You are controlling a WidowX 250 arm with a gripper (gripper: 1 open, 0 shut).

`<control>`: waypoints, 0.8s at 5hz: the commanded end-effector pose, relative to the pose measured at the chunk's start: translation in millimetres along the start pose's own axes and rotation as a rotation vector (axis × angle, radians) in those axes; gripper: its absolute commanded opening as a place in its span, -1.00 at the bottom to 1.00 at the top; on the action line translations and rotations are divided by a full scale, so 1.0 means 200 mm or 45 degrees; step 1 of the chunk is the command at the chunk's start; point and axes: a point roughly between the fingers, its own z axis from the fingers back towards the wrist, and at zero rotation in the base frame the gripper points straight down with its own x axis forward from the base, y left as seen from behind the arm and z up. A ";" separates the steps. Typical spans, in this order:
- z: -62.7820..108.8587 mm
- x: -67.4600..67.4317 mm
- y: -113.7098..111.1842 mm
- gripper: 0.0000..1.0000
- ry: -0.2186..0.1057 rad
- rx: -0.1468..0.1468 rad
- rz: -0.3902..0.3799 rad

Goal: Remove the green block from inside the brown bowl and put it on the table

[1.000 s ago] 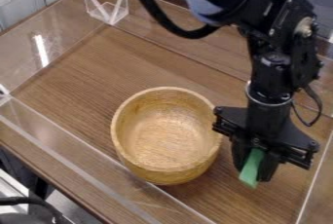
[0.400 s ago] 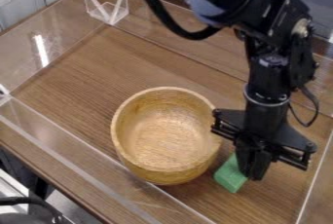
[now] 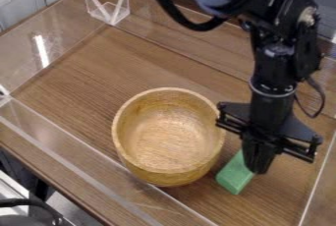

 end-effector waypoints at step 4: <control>0.15 0.09 0.01 1.00 -0.069 -0.045 -0.006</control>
